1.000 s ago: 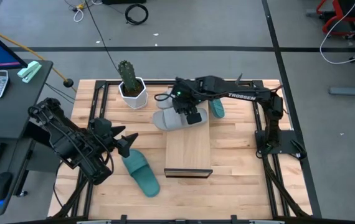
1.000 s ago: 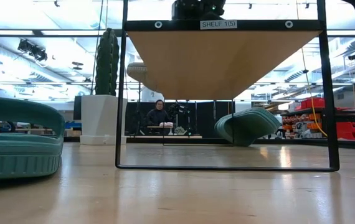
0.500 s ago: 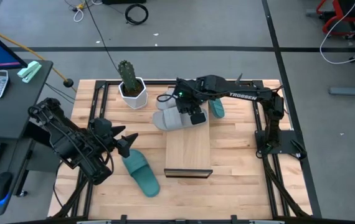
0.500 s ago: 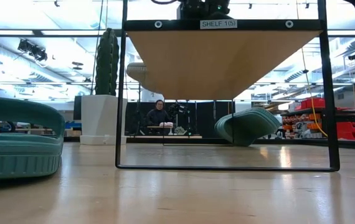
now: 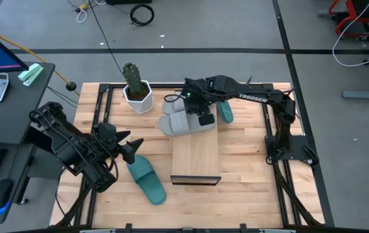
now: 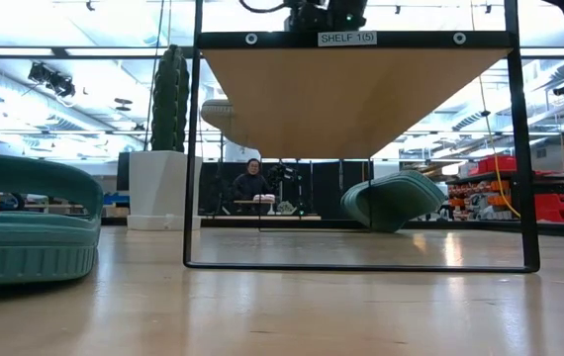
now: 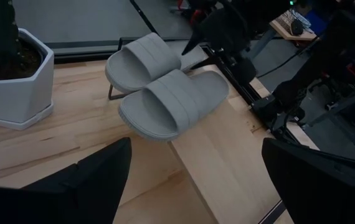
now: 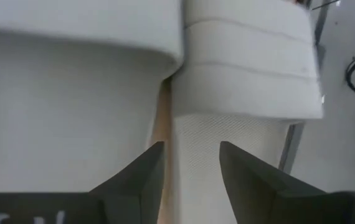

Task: Pick and place slides into the shelf
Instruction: Put the bottom green slipper on the shelf

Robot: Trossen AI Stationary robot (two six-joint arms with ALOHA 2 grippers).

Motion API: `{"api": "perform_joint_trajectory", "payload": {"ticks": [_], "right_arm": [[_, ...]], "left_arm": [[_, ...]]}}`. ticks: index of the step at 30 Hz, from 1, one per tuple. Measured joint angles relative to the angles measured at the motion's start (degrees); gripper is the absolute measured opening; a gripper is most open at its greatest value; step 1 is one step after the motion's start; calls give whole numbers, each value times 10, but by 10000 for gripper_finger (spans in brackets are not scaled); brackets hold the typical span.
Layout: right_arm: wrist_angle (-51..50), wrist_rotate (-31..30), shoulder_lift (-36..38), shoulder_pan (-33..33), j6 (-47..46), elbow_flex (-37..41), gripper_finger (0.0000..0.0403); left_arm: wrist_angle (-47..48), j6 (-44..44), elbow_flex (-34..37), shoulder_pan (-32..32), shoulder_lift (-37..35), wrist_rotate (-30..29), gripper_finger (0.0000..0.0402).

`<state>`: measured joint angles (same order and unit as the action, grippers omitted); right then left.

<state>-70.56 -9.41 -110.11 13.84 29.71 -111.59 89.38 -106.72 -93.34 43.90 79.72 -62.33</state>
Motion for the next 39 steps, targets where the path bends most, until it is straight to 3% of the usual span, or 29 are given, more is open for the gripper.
{"api": "perform_joint_trajectory", "payload": {"ticks": [14, 23, 32, 39], "right_arm": [[-33, -58, 123, 4, -84, 0, 151], [-56, -83, 207, 1, -102, 0, 142], [-80, -90, 223, 4, -118, 5, 138], [-43, -87, 218, 64, -140, 92, 137]], "left_arm": [[-19, -36, 0, -56, 4, 100, 366], [-26, -51, 0, -126, 84, 190, 366], [-65, -16, 0, -167, 160, 217, 366], [-82, -16, 0, -182, 189, 216, 366]]}}
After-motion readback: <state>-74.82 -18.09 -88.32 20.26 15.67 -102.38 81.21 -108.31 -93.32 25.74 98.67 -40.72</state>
